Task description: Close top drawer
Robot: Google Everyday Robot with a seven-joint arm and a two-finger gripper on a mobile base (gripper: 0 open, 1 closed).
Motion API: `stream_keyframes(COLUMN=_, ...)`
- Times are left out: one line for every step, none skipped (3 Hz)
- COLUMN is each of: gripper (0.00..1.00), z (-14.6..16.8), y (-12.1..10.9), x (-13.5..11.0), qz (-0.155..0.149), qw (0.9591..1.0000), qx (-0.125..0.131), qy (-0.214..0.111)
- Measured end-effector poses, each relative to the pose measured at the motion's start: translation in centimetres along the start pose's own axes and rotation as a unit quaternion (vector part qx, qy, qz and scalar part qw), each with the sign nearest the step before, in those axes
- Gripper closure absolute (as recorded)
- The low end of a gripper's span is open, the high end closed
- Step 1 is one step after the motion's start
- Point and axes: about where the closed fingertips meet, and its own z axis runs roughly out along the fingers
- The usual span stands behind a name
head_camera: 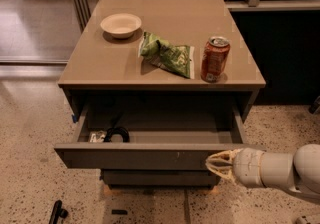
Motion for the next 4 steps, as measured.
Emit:
stream_keyframes(gripper=1.00, z=1.1, y=-1.0, x=0.2, qz=-0.010, qw=0.9998, qx=0.019, qy=-0.004)
stream_keyframes(gripper=1.00, z=2.0, y=-2.5, x=0.9, qz=-0.014, qw=0.9991, qx=0.040, qy=-0.006)
stream_keyframes(gripper=1.00, z=2.7, y=-4.3, x=1.9, qz=-0.017, qw=0.9979, qx=0.062, qy=-0.004)
stream_keyframes(gripper=1.00, z=3.3, y=-6.1, x=2.8, qz=-0.020, qw=0.9968, qx=0.078, qy=0.002)
